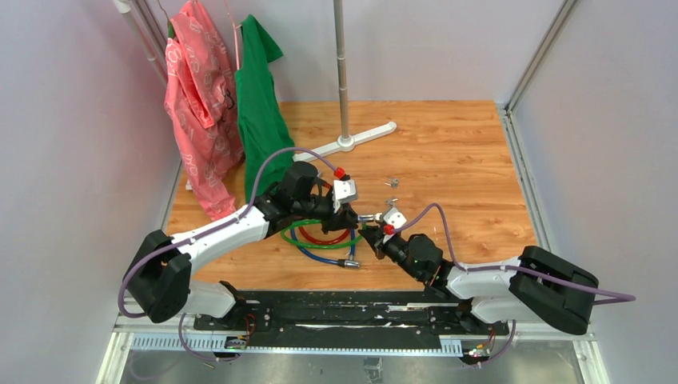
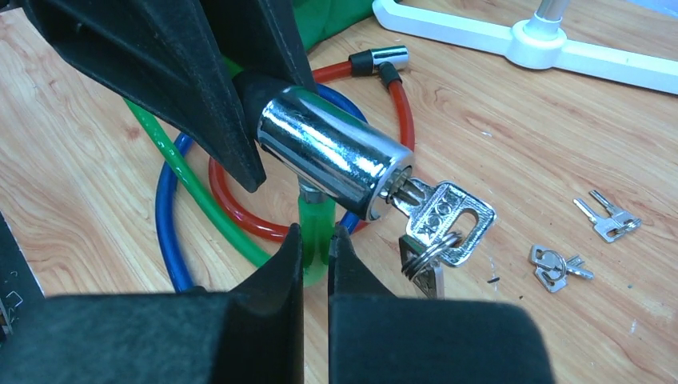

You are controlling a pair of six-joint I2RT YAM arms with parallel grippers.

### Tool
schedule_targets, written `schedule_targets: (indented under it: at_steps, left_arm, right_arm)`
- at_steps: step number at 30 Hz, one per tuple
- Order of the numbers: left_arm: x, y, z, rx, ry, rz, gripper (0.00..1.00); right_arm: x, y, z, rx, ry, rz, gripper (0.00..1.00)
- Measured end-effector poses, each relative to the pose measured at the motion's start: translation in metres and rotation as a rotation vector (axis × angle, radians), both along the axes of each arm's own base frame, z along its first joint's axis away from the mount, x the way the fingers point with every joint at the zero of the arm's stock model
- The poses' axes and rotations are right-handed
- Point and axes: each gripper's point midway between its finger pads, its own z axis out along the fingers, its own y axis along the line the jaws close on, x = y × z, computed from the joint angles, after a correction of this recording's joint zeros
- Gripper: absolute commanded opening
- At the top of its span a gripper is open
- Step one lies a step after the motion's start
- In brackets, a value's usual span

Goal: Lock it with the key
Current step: Lock the lock.

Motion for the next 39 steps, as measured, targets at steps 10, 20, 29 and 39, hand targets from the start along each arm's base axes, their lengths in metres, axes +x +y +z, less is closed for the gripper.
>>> schedule_targets:
  at_steps: [10,20,29,39]
  left_arm:
    - [-0.003,-0.001,-0.001,-0.023,0.027,-0.001,0.0]
    - [-0.014,-0.004,-0.003,-0.054,0.094,-0.02,0.0]
    - [-0.016,-0.005,-0.004,-0.078,0.14,0.008,0.0]
    - [-0.004,-0.003,-0.001,-0.047,0.047,0.033,0.0]
  right_arm:
    - [-0.001,-0.003,0.005,-0.03,0.015,-0.003,0.0]
    - [-0.006,-0.007,0.008,-0.099,0.019,0.02,0.0]
    - [-0.012,-0.011,0.009,-0.161,0.031,0.046,0.16]
    - [-0.027,-0.013,0.063,-0.131,0.014,0.131,0.45]
